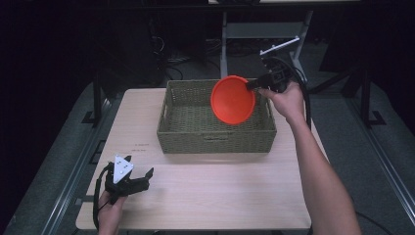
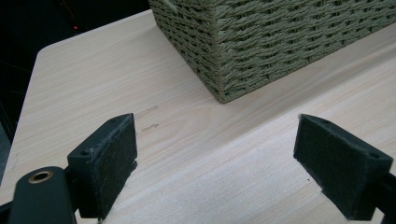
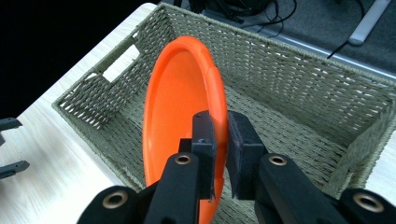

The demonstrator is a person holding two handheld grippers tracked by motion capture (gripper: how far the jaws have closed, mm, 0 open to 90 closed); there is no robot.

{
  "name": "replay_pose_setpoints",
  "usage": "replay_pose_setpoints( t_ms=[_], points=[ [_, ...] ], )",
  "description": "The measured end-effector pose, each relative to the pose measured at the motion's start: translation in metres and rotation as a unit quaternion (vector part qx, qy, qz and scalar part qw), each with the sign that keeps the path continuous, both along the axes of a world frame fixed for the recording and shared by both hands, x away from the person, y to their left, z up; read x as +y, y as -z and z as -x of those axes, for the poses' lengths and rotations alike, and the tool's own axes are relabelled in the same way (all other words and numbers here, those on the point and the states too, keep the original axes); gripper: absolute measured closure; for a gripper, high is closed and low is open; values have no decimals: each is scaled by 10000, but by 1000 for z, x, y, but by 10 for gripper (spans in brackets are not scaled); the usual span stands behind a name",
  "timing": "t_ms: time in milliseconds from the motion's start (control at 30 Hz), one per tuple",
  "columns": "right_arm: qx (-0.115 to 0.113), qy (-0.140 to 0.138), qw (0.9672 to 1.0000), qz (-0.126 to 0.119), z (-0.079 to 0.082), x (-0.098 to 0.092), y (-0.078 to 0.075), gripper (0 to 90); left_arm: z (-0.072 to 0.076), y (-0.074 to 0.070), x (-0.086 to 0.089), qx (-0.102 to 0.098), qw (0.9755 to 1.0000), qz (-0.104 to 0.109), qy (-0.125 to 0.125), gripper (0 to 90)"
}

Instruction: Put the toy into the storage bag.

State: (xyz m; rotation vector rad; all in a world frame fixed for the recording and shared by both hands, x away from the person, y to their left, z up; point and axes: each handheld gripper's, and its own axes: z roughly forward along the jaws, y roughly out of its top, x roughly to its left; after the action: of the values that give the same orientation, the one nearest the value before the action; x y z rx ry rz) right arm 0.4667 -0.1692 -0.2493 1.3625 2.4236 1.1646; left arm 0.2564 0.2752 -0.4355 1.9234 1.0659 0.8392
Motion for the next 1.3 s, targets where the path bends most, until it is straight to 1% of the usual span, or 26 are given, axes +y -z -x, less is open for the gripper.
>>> replay_pose_setpoints(
  t_ms=[167, 267, 300, 367, 400, 500, 633, 700, 733, 800, 867, 900, 1000, 1067, 1167, 1300],
  points=[
    [21, 93, 9999, 46, -5, -1, 4, 821, 0, 0, 0, 8, 10000, -32, 29, 128],
    [54, 180, 9998, 32, -9, -3, 7, 821, 0, 0, 1, -9, 10000, -2, 11, 128],
    [68, 197, 9998, -22, -10, -4, 9, 820, -1, 0, 1, -13, 10000, 15, -1, 128],
    [87, 203, 9997, -50, -11, -4, 11, 821, 0, 0, 2, -8, 10000, 16, -4, 128],
    [102, 216, 9997, -18, -14, -2, 15, 820, 0, 0, 1, 1, 10000, -12, 24, 128],
    [134, 269, 9995, 6, -16, 0, 22, 821, 0, 0, 1, 10, 10000, -42, 57, 128],
    [250, 336, 9991, -17, -23, 3, 37, 821, -1, 0, 1, -18, 10000, 30, 8, 128],
    [285, 354, 9990, 26, -25, 5, 42, 820, 0, 0, 1, -25, 10000, 28, 20, 128],
    [305, 354, 9989, 23, -26, 5, 45, 820, 0, 0, 2, -5, 10000, -48, 44, 128],
    [374, 369, 9986, -54, -29, 6, 51, 820, 0, 0, 2, 0, 10000, -13, 31, 128],
    [373, 383, 9986, -55, -31, 6, 56, 820, 0, 0, 2, 14, 10000, -6, 18, 128],
    [407, 405, 9983, -40, -31, 7, 59, 820, 0, 0, 2, 14, 10000, -6, 16, 128],
    [465, 409, 9980, 109, -33, 10, 67, 820, 0, -1, 3, 22, 10000, -3, 6, 128],
    [452, 413, 9979, 218, -34, 13, 70, 820, 0, -1, 3, 2, 10000, 0, -2, 128],
    [479, 400, 9977, 254, -34, 16, 73, 820, 0, -1, 4, -4, 10000, 11, -14, 128],
    [568, 388, 9970, 345, -34, 18, 77, 819, 0, -1, 3, -5, 10000, 9, -10, 128]
  ],
)
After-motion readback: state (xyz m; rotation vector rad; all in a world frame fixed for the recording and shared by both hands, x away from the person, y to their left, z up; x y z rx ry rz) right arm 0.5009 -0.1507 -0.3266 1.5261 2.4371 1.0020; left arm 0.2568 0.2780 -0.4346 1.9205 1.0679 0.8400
